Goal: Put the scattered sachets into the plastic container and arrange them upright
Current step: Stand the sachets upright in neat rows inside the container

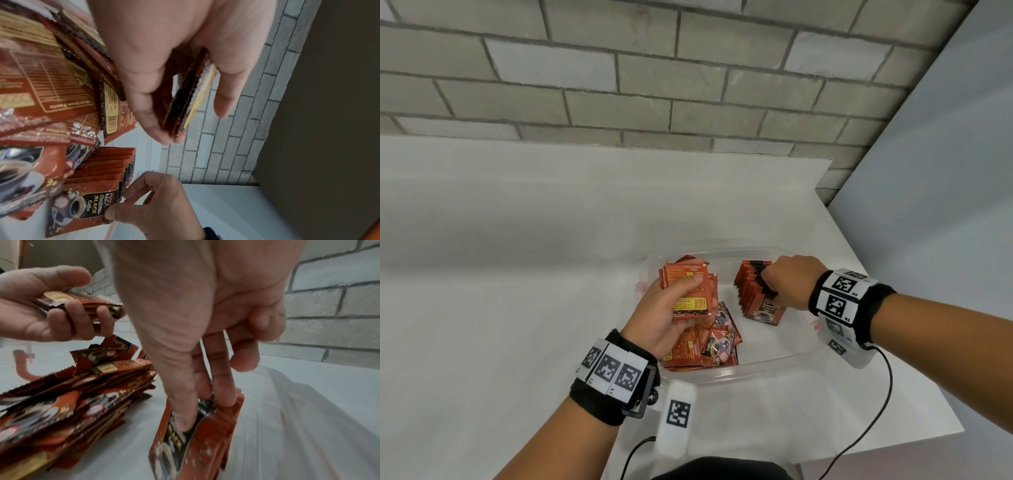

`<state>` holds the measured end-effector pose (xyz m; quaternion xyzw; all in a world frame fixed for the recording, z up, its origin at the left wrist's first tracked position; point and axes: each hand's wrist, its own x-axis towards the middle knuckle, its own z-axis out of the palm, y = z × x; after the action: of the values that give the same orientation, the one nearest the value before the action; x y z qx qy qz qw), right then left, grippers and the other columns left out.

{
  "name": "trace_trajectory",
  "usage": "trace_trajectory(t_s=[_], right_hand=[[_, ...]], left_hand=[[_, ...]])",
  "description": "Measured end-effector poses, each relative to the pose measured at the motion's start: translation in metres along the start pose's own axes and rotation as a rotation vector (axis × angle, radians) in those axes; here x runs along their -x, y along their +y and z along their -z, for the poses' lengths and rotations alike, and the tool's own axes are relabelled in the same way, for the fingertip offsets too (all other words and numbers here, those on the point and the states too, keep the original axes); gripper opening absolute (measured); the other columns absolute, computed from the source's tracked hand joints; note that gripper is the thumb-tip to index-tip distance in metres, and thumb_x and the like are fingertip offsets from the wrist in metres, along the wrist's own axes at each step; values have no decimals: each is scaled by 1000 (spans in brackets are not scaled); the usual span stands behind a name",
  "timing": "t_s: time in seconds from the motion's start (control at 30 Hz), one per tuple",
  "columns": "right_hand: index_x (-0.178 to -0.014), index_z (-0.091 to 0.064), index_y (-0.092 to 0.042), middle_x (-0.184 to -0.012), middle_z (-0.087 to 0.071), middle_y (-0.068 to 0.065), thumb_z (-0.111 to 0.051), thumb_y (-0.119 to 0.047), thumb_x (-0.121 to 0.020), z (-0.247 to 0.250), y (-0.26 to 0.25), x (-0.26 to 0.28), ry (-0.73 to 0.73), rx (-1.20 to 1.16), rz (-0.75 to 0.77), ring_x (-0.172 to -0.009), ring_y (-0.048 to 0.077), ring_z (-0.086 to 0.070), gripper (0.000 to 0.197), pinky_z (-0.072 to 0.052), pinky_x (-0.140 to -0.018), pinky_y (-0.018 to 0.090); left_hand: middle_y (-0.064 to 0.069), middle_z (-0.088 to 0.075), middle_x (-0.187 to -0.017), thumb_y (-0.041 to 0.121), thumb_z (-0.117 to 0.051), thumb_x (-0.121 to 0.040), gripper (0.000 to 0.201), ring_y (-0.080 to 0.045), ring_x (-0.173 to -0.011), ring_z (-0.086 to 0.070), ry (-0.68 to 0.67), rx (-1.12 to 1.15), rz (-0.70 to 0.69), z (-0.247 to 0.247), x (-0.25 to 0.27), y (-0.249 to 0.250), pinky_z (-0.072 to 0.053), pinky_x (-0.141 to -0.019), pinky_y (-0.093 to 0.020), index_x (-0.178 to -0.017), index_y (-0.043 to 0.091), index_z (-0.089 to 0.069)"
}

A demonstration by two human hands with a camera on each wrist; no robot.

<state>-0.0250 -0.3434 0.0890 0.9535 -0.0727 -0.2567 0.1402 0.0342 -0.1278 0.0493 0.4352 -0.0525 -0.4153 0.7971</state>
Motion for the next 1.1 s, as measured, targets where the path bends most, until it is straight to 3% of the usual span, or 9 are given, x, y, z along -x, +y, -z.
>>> trace_trajectory(t_s=[0.13,0.23,0.37,0.5,0.6,0.77,0.83,0.97,1.1], right_hand=[[-88,-53,-16,-85,-56,1,-52,-34,-92,8,4,8,95,-145,-38,-71,19,-52,19,-34,-50,25],[-99,-60,-18,-91,-63,-1,-54,-38,-93,16,3,20,237,-513,31,-78,15,-58,21,-46,-63,26],[-115,-58,-25,-96,-62,-12,-60,-34,-90,30,-19,43,326,-984,165,-74,-4,-56,26,-42,-65,8],[-122,-55,-29,-90,-56,-14,-70,-24,-84,25,-32,50,323,-1047,229,-70,10,-59,41,-51,-67,28],[-104,-59,-31,-85,-59,-5,-73,-16,-81,21,-31,48,377,-1157,205,-69,11,-57,30,-51,-68,31],[-75,-58,-19,-78,-58,-7,-76,-8,-77,22,-25,55,704,-1115,221,-66,8,-53,20,-42,-63,14],[-80,-63,-20,-84,-55,-8,-78,-15,-75,19,-30,57,658,-985,288,-73,9,-53,17,-44,-68,20],[-102,-66,-30,-98,-50,-8,-76,-38,-75,7,-37,59,406,-824,342,-92,4,-46,31,-37,-79,16],[-111,-62,-27,-102,-54,-5,-72,-33,-81,9,-31,57,530,-914,294,-88,8,-53,32,-45,-79,25]], left_hand=[[-17,-70,-92,3,-46,-90,27,-30,-75,-69,3,62,65,0,-1,2,-59,-61,-36,-111,8,-62],[-16,-70,-100,2,-56,-83,39,-29,-83,-70,-43,2,69,-4,0,3,-59,-62,-37,-120,10,-60],[-13,-72,-97,5,-66,-70,48,-26,-83,-71,-105,-64,46,-12,2,2,-60,-61,-36,-117,11,-60],[-12,-72,-101,4,-65,-73,41,-26,-88,-70,-151,-100,39,-16,4,-2,-60,-65,-35,-113,15,-64],[-14,-70,-100,18,-72,-78,26,-25,-86,-69,-167,-105,54,-15,4,-5,-58,-67,-35,-104,17,-70],[-10,-68,-89,61,-86,-45,72,-23,-75,-66,-127,-106,88,-14,2,-7,-59,-64,-38,-103,20,-71],[-11,-68,-93,54,-83,-57,60,-24,-77,-67,-119,-33,87,-15,3,-8,-58,-63,-38,-105,19,-71],[-13,-70,-91,5,-66,-75,36,-26,-78,-70,-93,-34,26,-17,5,-8,-58,-62,-37,-111,7,-61],[-15,-70,-102,-2,-70,-74,51,-29,-84,-70,-87,-44,-2,-18,6,-8,-60,-64,-38,-122,12,-59]])
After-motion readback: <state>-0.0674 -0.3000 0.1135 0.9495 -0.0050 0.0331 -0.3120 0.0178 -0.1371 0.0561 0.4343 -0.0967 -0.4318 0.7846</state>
